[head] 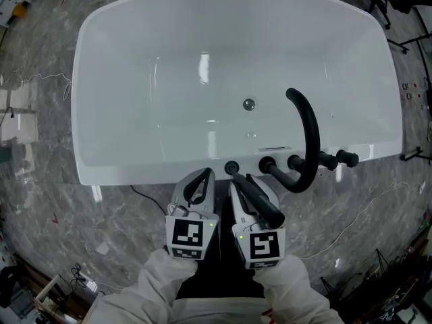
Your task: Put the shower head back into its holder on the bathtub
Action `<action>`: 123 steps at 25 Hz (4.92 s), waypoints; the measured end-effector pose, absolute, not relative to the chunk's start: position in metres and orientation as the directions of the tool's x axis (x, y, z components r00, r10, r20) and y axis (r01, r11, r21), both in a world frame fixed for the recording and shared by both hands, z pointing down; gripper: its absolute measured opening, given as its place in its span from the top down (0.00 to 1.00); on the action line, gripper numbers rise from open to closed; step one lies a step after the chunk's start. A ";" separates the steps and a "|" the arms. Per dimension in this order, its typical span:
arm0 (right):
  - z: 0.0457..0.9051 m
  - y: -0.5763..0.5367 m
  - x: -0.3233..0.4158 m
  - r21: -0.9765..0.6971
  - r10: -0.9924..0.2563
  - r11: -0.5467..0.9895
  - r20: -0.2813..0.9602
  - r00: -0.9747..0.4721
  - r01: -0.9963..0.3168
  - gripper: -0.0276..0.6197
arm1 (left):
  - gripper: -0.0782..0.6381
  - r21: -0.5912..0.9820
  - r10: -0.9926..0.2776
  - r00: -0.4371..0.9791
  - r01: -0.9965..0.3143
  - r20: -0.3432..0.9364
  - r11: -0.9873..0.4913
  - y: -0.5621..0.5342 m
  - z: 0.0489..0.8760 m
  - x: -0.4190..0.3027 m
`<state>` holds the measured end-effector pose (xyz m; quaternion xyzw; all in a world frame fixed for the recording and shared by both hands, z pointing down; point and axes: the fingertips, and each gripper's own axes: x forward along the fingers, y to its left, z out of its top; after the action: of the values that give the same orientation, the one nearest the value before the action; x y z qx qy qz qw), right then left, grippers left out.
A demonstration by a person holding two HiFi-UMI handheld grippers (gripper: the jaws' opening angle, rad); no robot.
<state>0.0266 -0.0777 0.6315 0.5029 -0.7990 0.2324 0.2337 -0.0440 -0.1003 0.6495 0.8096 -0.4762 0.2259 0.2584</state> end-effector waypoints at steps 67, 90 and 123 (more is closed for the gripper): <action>0.740 -0.073 0.017 -0.064 -0.585 0.432 0.740 -0.333 -0.900 0.74 | 0.89 0.256 -0.596 0.453 -0.886 0.663 -0.388 -0.086 0.713 -0.060; 0.747 -0.074 0.017 -0.025 -0.586 0.428 0.754 -0.298 -0.904 0.74 | 0.89 0.274 -0.588 0.459 -0.884 0.666 -0.380 -0.080 0.717 -0.072; 0.713 -0.044 0.040 -0.191 -0.497 0.444 0.761 -0.418 -0.875 0.71 | 0.89 0.202 -0.603 0.418 -0.896 0.679 -0.394 -0.072 0.681 -0.042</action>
<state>0.0404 -0.0439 0.7132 0.4355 -0.7878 0.2973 0.3184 -0.0424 -0.0717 0.6809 0.7934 -0.4724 0.2600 0.2822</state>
